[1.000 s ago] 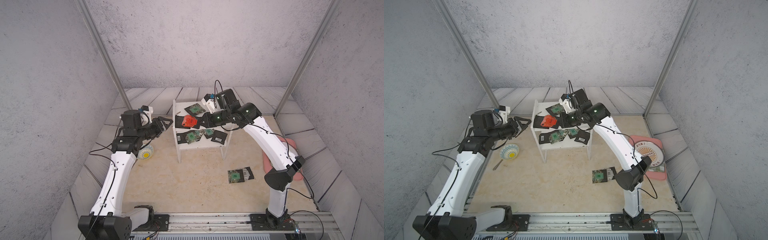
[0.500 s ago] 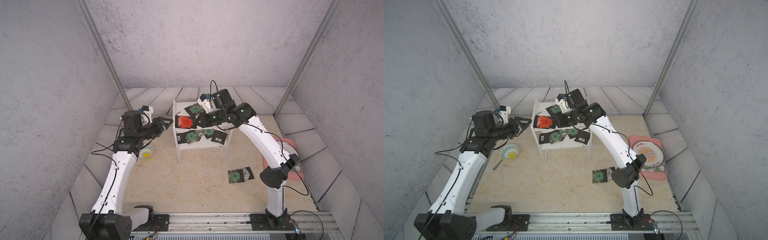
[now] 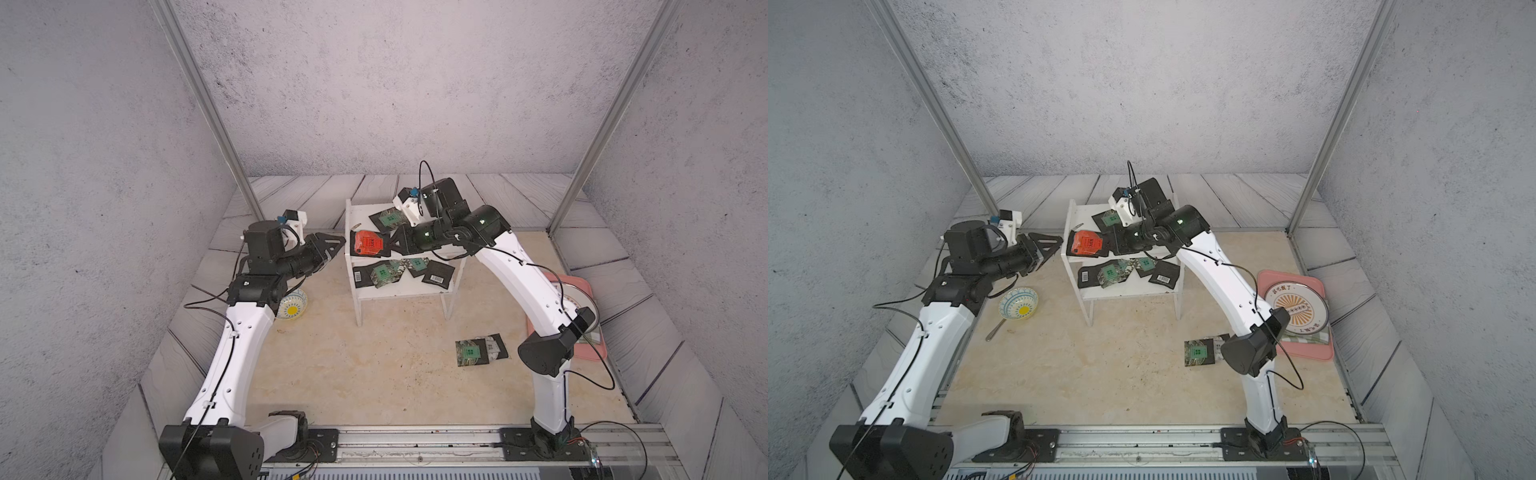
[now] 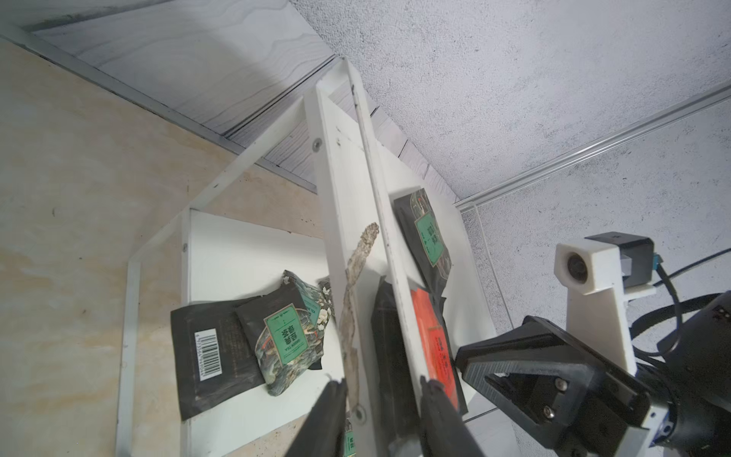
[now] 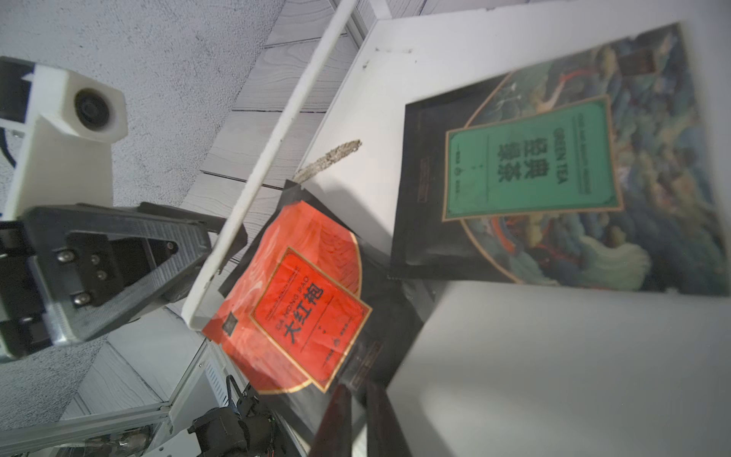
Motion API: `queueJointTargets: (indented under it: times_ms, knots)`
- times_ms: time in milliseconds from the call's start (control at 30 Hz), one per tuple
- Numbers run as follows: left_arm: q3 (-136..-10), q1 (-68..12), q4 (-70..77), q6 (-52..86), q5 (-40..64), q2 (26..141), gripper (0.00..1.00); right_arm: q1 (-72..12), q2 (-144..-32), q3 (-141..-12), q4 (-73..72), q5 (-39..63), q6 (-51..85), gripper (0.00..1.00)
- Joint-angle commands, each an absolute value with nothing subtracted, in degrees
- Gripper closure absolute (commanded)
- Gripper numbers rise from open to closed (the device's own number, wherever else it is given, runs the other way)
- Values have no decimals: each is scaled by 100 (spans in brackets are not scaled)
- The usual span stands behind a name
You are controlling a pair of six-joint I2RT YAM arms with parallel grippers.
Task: Remove the tea bags from the shelf
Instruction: Pick up the tea bag from the shelf.
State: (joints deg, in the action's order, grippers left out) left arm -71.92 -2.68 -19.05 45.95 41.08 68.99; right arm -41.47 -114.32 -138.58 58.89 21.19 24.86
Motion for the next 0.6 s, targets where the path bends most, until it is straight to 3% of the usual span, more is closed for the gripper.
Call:
queueJointTargets:
  times_ms: [0, 567]
  knots:
    - [-6991, -126, -2387, 4485, 3968, 6851, 66, -4180, -11658, -14001, 5911, 2205, 2483, 86]
    - [-6935, -18, -2251, 4595, 4170, 6776, 53, -4201, -11786, -14025, 5723, 2356, 2593, 86]
